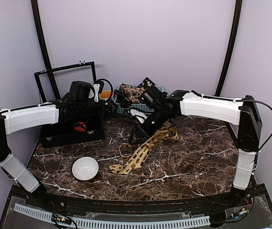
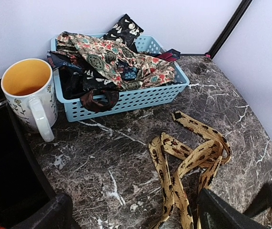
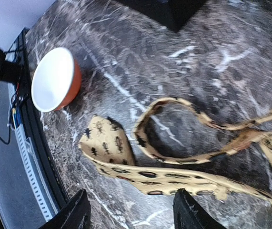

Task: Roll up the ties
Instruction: Flatten out the tie at the center of the board.

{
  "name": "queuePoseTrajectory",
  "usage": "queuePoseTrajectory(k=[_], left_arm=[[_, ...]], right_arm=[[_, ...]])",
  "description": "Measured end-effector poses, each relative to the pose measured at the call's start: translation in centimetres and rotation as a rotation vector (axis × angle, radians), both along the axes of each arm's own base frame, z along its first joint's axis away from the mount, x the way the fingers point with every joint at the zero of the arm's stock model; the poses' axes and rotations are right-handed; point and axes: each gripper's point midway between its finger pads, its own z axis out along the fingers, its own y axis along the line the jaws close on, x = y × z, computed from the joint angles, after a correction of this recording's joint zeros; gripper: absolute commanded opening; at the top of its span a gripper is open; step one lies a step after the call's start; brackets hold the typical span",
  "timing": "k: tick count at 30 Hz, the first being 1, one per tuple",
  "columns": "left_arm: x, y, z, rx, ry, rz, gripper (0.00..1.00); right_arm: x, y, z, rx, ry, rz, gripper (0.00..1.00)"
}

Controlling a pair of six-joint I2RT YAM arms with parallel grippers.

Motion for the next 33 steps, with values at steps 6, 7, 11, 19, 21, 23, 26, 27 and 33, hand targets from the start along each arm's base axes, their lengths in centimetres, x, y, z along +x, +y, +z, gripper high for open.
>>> queuePoseTrajectory(k=[6, 7, 11, 19, 21, 23, 26, 27, 33], left_arm=[[0.1, 3.1, -0.3, -0.049, 0.04, 0.095, 0.94], [0.1, 3.6, -0.3, -0.057, 0.045, 0.109, 0.94], [0.3, 5.6, 0.2, -0.096, 0.053, 0.168, 0.94], [-0.6, 6.5, 1.1, -0.14, 0.053, 0.189, 0.94], [-0.9, 6.7, 1.0, -0.143, 0.056, 0.19, 0.94], [-1.1, 6.8, 1.0, -0.144, 0.058, 0.191, 0.94], [-1.2, 6.9, 1.1, -0.145, 0.058, 0.192, 0.94], [-1.2, 6.9, 1.1, -0.145, 0.058, 0.191, 0.94], [-1.2, 6.9, 1.0, -0.145, 0.06, 0.189, 0.94]], right_arm=[[-6.4, 4.2, -2.8, -0.051, -0.07, 0.256, 0.66], [-7.2, 4.6, -3.4, -0.06, -0.082, 0.292, 0.67], [-9.3, 5.9, -5.7, -0.096, -0.113, 0.398, 0.68], [-10.4, 6.6, -9.9, -0.176, -0.14, 0.497, 0.69], [-10.2, 6.4, -10.6, -0.199, -0.155, 0.502, 0.65], [-10.1, 6.3, -11.3, -0.224, -0.175, 0.508, 0.61], [-9.8, 6.1, -12.5, -0.266, -0.198, 0.511, 0.5], [-9.7, 6.0, -12.9, -0.282, -0.207, 0.511, 0.4], [-9.0, 5.7, -13.3, -0.333, -0.274, 0.506, 0.0]])
